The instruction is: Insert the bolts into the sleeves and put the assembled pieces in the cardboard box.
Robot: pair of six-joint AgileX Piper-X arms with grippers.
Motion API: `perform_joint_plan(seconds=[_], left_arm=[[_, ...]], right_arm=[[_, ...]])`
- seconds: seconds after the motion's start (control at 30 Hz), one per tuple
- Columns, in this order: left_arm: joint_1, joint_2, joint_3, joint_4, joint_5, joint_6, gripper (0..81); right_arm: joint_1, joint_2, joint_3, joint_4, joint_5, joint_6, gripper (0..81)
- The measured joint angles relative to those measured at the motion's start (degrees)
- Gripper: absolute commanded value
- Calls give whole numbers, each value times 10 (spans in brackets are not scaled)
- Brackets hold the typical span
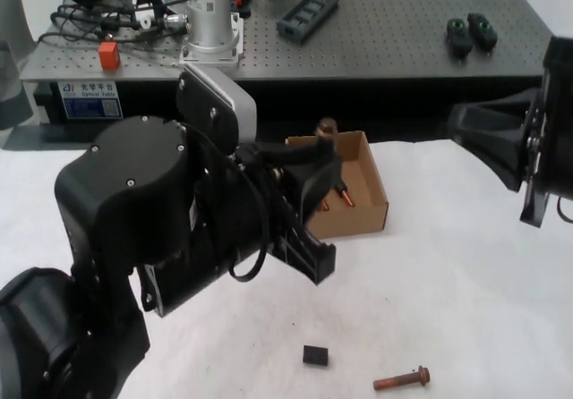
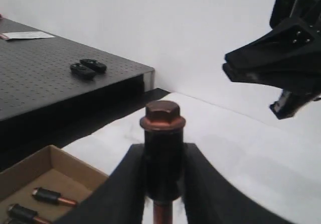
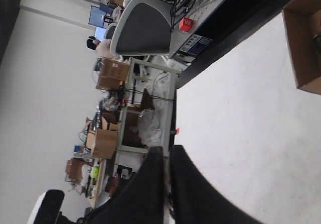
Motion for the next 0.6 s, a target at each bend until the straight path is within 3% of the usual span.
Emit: perform_joint_plan(seconds=[0.13, 0.27, 0.4, 0.5, 0.6], left_arm=[[10, 8, -3, -2, -30, 8, 6], [40, 62, -48, 39, -33, -61, 6], [85, 216, -247, 222, -32, -150, 6], [93, 308, -338, 299, -29, -156, 6], [93, 413, -472, 400, -26, -157, 6]], right_arm=[[-40, 39, 0, -23, -48, 81, 43], [-46, 66, 0, -85, -62, 115, 43], [-54, 78, 0, -77, -53, 47, 41], [-62, 81, 5, 11, -2, -74, 41], [-62, 82, 9, 87, 32, -140, 41]])
